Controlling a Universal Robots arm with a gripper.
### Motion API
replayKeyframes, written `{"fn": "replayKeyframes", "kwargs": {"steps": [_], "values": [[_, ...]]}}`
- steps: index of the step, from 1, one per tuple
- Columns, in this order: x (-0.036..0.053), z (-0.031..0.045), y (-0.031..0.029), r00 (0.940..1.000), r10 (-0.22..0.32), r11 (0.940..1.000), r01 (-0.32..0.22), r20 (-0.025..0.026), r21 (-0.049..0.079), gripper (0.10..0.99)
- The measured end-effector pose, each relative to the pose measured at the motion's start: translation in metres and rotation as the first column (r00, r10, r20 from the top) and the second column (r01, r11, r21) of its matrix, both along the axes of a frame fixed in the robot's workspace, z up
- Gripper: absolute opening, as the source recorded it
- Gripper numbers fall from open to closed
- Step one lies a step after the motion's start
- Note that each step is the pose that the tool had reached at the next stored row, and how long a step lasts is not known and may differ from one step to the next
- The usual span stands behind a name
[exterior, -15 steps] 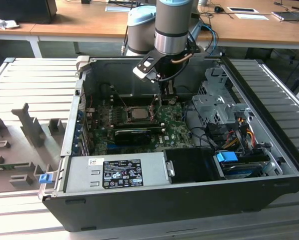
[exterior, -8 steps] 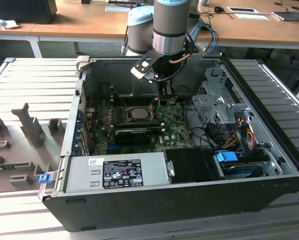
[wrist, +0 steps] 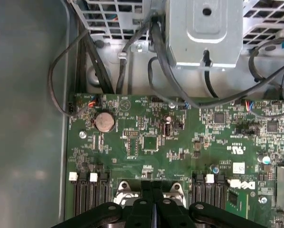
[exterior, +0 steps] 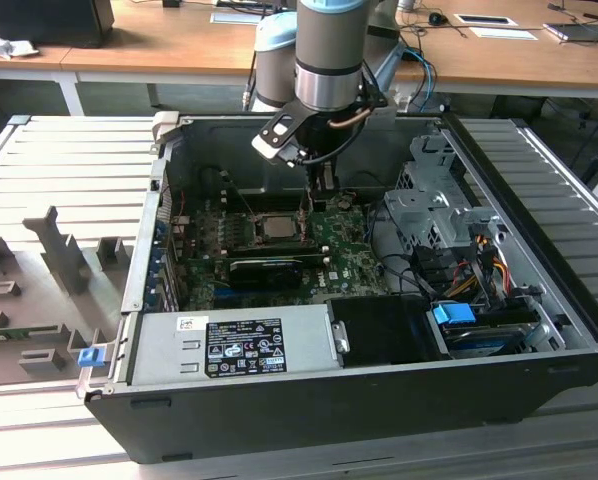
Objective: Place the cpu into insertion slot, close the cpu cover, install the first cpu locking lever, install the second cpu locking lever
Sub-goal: 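Close the cpu cover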
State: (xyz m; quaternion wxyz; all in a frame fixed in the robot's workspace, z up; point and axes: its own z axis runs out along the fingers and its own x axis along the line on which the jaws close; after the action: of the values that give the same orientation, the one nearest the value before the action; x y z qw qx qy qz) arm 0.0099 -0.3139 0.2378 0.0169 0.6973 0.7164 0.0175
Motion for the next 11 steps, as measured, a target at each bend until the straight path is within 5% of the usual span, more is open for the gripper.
{"fn": "replayKeyframes", "kwargs": {"steps": [4, 11], "values": [[-0.0037, -0.0031, 0.0002, 1.0, 0.0, 1.0, 0.0, 0.0048, 0.0, 0.106], [-0.0226, -0.0103, 0.0005, 1.0, 0.0, 1.0, 0.0, 0.0048, -0.001, 0.106]]}}
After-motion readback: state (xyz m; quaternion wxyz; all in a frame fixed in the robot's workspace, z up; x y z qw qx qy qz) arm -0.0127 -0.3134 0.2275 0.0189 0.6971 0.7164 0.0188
